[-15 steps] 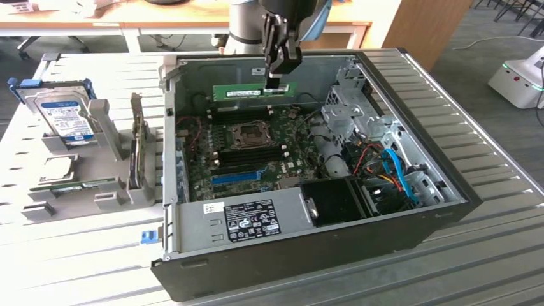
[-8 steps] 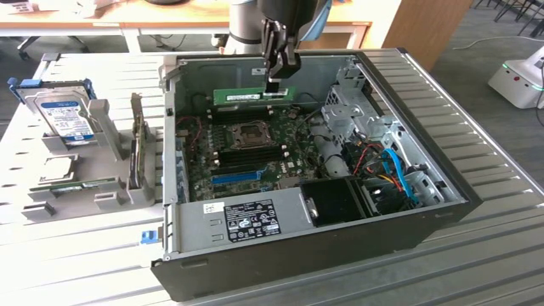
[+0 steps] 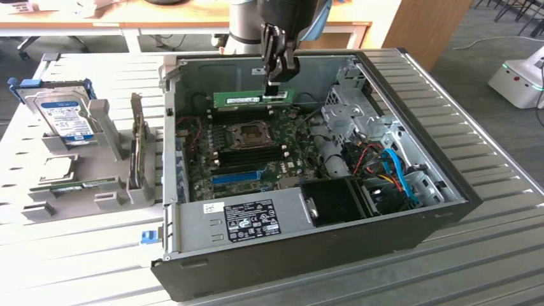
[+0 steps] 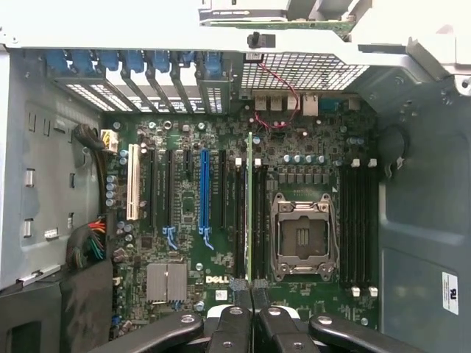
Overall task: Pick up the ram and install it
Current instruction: 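Pick up the ram and move it above insertion slot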
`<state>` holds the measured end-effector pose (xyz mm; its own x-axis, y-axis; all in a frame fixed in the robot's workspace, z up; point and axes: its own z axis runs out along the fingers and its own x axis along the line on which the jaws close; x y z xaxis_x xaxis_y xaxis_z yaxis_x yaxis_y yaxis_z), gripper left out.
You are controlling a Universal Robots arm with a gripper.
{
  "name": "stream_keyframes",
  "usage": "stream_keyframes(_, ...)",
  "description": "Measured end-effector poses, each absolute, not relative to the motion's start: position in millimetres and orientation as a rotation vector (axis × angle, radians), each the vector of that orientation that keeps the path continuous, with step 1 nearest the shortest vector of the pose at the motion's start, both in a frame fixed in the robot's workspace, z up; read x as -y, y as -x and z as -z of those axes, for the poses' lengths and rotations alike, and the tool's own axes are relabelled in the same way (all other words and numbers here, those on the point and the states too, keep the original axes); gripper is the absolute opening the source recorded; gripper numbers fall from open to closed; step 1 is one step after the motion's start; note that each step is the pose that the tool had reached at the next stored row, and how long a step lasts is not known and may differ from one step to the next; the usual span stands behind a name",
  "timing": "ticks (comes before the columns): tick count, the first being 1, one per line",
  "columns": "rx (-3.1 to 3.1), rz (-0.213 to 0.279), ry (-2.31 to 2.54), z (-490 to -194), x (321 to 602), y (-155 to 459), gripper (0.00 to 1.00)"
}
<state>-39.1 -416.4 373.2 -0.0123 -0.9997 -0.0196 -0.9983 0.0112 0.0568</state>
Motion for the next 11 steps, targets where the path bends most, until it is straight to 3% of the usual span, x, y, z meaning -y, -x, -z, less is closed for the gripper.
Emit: stream_keyframes(11,2.215,0.084,-2.189,-365.7,416.4,39.1,0.12)
